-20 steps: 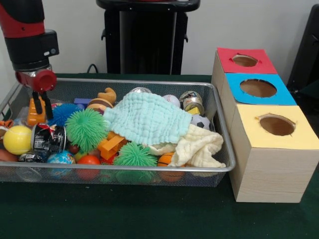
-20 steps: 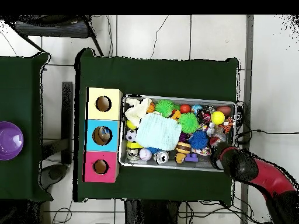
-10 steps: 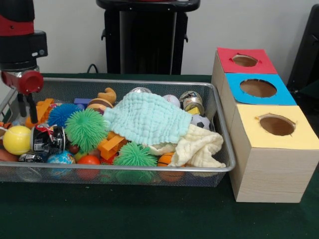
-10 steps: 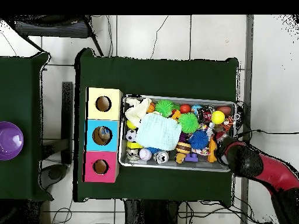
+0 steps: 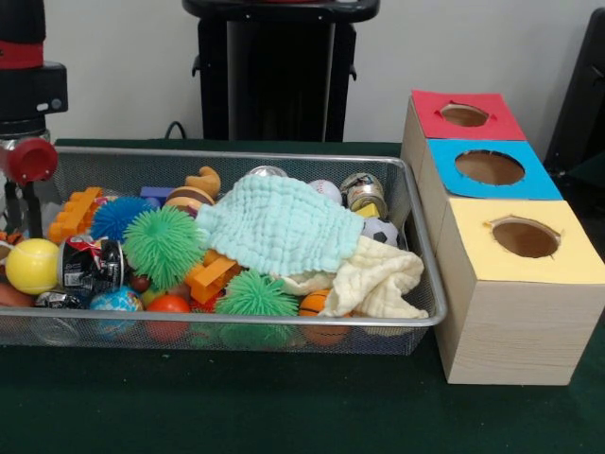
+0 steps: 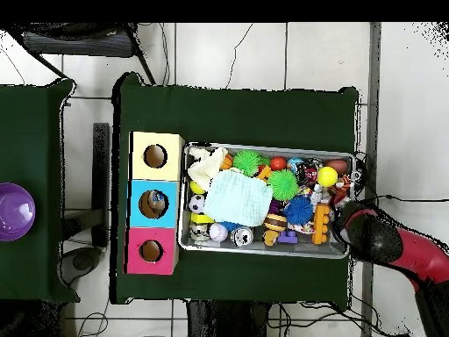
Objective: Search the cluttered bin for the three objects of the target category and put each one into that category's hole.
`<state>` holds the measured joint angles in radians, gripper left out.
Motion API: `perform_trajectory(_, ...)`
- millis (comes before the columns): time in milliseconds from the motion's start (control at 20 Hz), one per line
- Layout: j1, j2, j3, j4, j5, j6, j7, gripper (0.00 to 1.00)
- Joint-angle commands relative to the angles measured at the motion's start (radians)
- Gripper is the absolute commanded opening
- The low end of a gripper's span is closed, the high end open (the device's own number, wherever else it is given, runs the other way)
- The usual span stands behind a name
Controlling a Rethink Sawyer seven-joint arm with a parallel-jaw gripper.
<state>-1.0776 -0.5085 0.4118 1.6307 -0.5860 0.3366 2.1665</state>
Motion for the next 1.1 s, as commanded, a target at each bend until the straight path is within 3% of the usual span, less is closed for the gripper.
perform_trajectory(50,-0.012,0.059,0.029,-0.074,-0.072,0.123,-0.221,1.0)
perform_trajectory(350,-0.031,0.091,0.008,-0.076,-0.099,0.159,-0.242,1.0)
perform_trajectory(700,-0.05,0.056,0.004,-0.034,-0.114,0.197,-0.244,1.0)
perform_trajectory(1100,-0.043,0.097,-0.003,-0.085,-0.148,0.19,-0.234,1.0)
